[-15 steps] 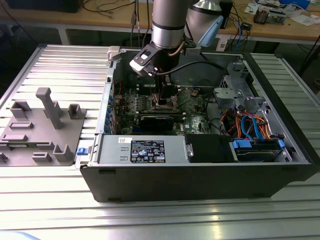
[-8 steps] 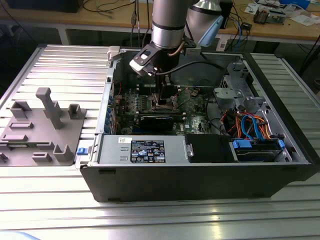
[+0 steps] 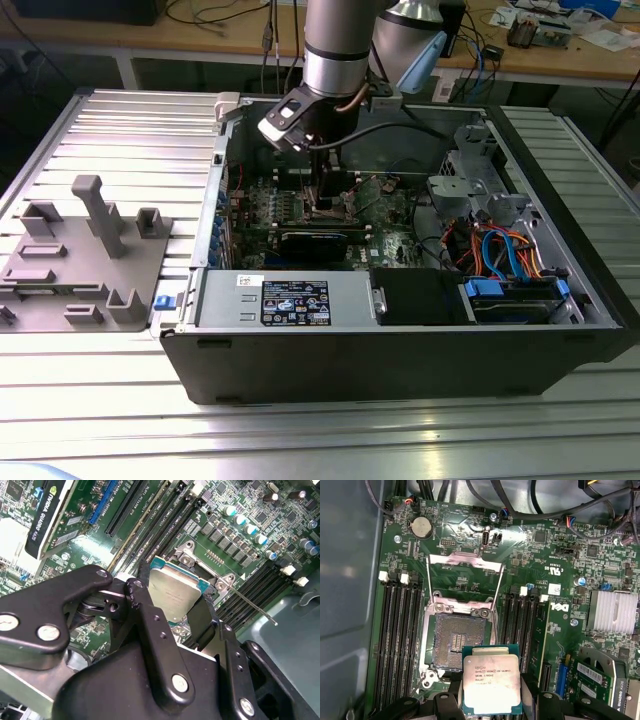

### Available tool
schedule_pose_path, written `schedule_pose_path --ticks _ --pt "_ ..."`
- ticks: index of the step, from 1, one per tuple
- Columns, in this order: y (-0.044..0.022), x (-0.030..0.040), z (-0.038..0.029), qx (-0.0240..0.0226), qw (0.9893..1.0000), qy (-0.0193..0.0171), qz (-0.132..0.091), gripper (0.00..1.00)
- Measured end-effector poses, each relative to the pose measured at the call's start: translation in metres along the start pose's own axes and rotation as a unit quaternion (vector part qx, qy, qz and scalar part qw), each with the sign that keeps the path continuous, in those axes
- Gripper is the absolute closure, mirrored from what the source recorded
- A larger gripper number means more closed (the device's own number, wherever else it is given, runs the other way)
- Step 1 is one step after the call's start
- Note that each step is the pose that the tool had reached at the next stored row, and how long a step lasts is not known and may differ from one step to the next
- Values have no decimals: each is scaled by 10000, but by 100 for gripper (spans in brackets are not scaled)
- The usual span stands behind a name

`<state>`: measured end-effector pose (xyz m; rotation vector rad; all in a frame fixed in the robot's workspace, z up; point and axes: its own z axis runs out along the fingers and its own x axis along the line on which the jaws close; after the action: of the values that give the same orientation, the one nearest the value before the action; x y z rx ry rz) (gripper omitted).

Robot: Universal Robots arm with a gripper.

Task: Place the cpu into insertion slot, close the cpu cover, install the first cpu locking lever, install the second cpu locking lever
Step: 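Place the cpu into insertion slot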

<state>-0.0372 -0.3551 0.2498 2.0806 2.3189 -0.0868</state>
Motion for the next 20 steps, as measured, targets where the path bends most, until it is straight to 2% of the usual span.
schedule_pose_path --ticks 6,9,14,16,20 --pt "1 0 2 12 9997 9 226 45" --pt "0 0 2 16 9994 55 355 45" --pt "0 0 3 23 9980 148 614 45" --pt "0 1 3 24 9976 160 672 45" --pt "4 0 3 24 9976 160 673 45"
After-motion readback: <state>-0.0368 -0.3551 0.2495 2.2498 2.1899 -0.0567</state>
